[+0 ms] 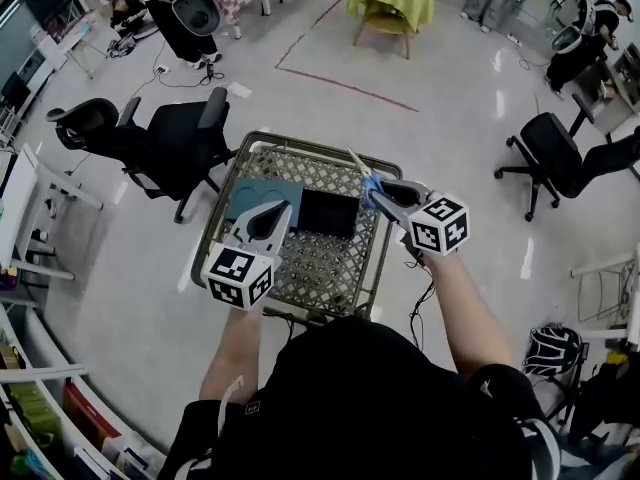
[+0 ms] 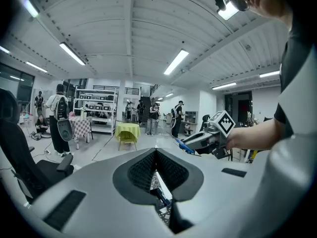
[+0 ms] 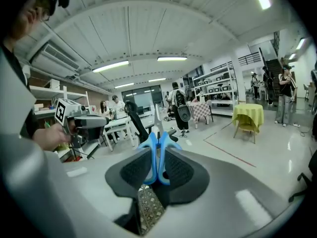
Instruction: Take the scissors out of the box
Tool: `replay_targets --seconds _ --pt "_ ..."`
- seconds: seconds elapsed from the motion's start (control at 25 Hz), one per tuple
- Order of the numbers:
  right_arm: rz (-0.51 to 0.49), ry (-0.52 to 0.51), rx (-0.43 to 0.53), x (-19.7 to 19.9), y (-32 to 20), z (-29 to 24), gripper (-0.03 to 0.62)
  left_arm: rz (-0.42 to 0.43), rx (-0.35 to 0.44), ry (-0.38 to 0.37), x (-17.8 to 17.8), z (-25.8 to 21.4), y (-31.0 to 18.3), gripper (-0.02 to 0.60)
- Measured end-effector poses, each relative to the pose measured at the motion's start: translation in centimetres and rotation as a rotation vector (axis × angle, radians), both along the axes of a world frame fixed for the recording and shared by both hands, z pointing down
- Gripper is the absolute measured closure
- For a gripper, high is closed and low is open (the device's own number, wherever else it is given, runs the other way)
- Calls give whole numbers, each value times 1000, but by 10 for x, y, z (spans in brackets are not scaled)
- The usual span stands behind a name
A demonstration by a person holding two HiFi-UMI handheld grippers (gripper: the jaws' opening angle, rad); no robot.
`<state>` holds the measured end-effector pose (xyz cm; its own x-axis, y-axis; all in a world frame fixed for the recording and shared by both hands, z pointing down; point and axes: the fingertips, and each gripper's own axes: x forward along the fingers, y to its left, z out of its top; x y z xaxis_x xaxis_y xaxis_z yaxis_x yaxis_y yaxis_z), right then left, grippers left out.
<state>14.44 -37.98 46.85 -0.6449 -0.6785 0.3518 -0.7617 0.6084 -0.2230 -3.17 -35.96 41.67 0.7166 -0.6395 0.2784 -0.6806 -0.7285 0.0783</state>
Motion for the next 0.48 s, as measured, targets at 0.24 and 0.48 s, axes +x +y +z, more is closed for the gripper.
replay_targets --seconds 0.24,0.48 --pt "12 -125 79 12 16 -42 496 14 0 -17 15 -6 2 575" --pt "47 -242 131 35 36 -70 496 22 3 -19 22 -12 5 575"
